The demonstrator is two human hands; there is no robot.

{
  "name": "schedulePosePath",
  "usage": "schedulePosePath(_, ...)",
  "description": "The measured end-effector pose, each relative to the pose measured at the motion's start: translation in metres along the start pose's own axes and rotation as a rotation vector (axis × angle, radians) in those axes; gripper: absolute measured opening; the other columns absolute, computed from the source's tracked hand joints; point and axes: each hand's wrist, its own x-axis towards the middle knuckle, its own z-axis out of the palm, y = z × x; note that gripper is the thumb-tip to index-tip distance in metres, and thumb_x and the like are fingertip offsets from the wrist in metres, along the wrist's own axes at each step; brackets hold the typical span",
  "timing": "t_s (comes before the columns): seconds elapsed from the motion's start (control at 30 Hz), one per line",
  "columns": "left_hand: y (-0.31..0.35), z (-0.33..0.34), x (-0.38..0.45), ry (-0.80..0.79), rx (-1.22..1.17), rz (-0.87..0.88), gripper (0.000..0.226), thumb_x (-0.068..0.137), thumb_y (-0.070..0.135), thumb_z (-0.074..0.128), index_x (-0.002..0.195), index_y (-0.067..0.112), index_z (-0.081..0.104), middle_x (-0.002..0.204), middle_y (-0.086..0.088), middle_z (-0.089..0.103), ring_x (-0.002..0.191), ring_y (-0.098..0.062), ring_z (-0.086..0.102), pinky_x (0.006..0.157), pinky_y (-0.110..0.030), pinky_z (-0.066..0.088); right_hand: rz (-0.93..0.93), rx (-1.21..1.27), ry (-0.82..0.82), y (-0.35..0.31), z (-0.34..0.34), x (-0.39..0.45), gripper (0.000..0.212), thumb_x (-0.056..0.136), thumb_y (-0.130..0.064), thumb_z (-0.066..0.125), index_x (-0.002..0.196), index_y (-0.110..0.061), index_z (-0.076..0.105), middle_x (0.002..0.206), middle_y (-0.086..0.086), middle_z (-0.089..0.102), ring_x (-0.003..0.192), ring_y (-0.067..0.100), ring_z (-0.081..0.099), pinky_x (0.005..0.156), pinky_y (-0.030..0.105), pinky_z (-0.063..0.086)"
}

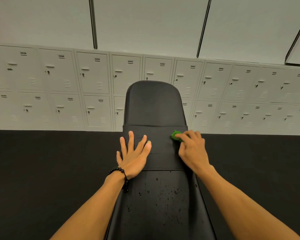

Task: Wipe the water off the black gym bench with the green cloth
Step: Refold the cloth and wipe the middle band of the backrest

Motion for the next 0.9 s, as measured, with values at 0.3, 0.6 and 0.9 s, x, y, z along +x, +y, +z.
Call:
schedulePosePath(0.3, -0.003, 0.001, 0.001, -0.002, -0.011, 0.009, 0.059, 0.095, 0.069, 0.012, 0.151, 0.053, 0.000, 0.153, 0.018, -0.038, 0.136, -0.015, -0.044, 0.115, -0.051, -0.018, -0.178, -0.106, -0.096, -0.027, 0.005, -0.004, 0.051, 0.083, -0.028, 0.040, 0.128, -0.024, 0.063, 0.120, 0.003, 0.057, 0.102, 0.028, 0.050, 0.078, 0.043, 0.043)
schedulePosePath(0.6, -0.003, -0.013, -0.006, 0.009, -0.320, 0.038, 0.068, 0.089, 0.075, 0.013, 0.151, 0.050, 0.001, 0.159, 0.021, -0.019, 0.143, -0.007, -0.031, 0.117, -0.051, -0.018, -0.148, 0.035, -0.192, -0.067, 0.020, 0.009, 0.061, 0.077, -0.010, 0.038, 0.134, -0.020, 0.058, 0.144, 0.004, 0.048, 0.139, 0.029, 0.038, 0.110, 0.053, 0.033)
schedulePosePath(0.9, -0.003, -0.039, -0.023, -0.015, -0.618, 0.072, 0.063, 0.098, 0.061, 0.014, 0.155, 0.038, 0.000, 0.162, 0.018, -0.005, 0.150, -0.008, -0.012, 0.120, -0.038, -0.001, -0.093, 0.064, -0.290, -0.073, 0.022, 0.003, 0.064, 0.091, -0.016, 0.029, 0.155, -0.021, 0.031, 0.165, 0.007, 0.018, 0.154, 0.024, 0.004, 0.122, 0.039, -0.007)
